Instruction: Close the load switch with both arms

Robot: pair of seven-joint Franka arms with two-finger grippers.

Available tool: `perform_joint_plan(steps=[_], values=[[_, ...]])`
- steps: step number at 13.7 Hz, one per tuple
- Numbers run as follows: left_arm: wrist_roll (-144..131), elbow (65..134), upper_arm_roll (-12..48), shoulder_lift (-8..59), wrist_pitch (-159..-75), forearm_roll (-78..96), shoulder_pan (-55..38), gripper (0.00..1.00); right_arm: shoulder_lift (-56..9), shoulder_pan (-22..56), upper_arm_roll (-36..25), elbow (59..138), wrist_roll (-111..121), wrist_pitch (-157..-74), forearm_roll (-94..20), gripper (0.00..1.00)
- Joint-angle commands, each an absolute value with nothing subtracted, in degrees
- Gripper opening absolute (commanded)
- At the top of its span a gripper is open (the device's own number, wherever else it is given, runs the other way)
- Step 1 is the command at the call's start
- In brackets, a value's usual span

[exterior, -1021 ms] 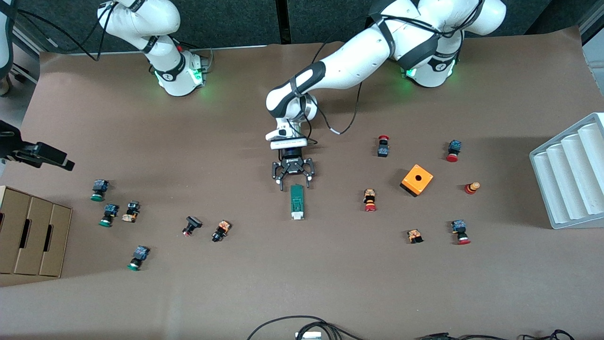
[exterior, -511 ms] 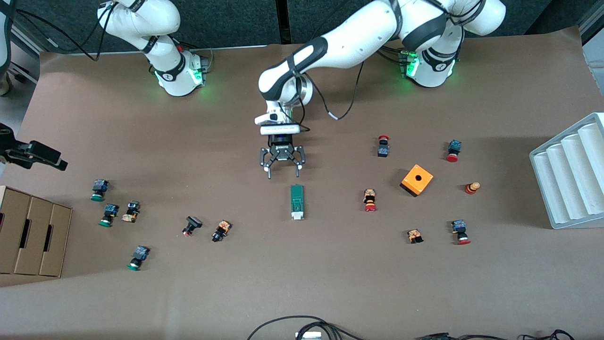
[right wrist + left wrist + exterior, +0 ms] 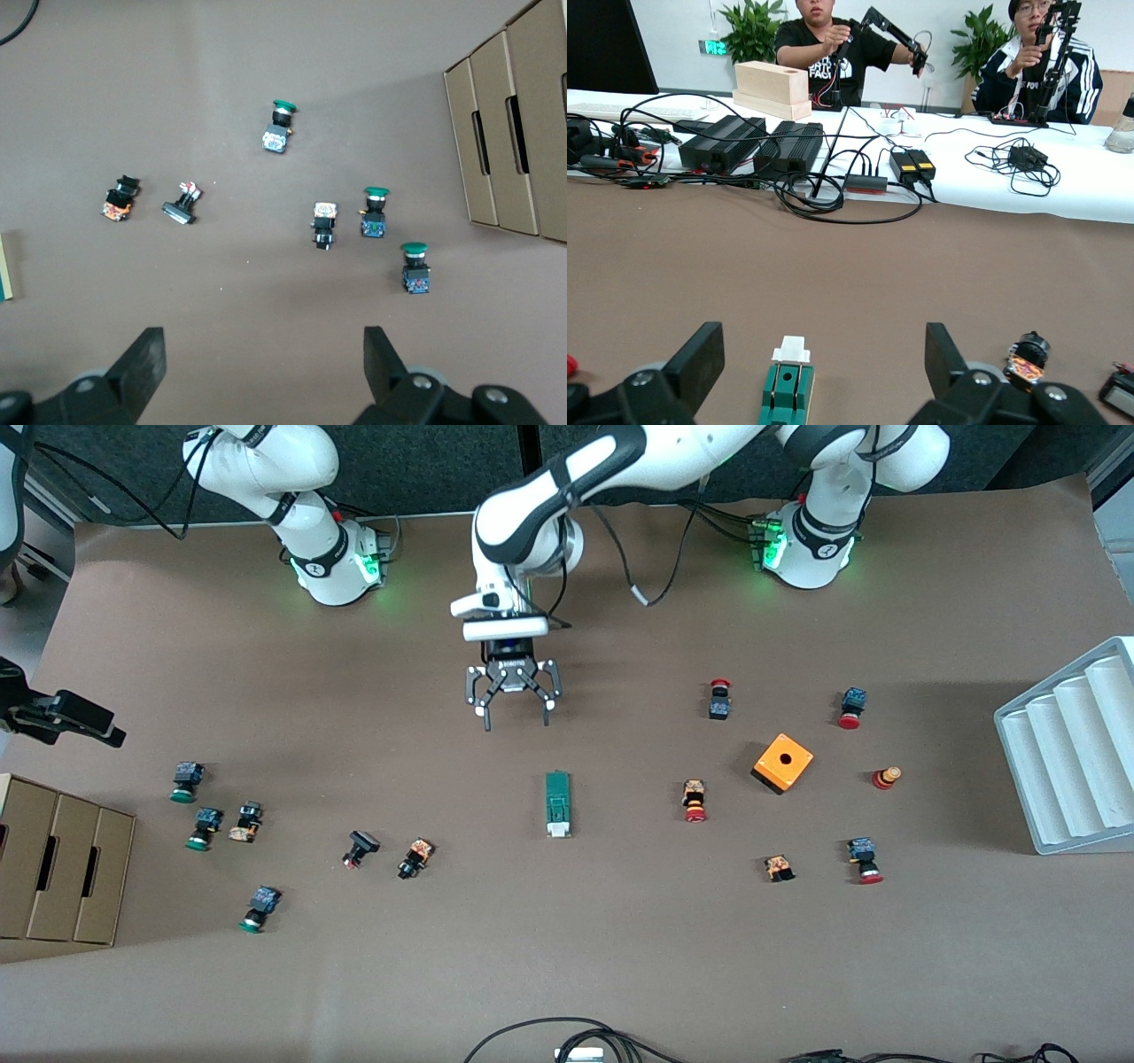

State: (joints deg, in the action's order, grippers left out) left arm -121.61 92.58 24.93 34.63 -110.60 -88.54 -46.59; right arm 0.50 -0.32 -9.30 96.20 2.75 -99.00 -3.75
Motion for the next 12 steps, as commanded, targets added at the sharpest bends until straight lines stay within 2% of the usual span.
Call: perform_joint_plan(steps=[1,4,12], values=[[-113.0,93.2,24.1,28.2,-113.0,-80.0,-46.5,1.0,-0.5,0.0,-9.5,94.9,3.1,-99.7,-2.3,0.99],[-100.8,90.4,24.1,24.8,-113.1,-70.3,-44.9,1.0,-0.5,0.2,-9.4,94.9,3.0,-99.6,-2.4,0.99],[-71.8,90.1,24.0,10.5,-116.4,-43.4,-33.3,1.0,-0.3,0.4,-9.0,94.8,3.0,-99.6,-2.4,0.99]])
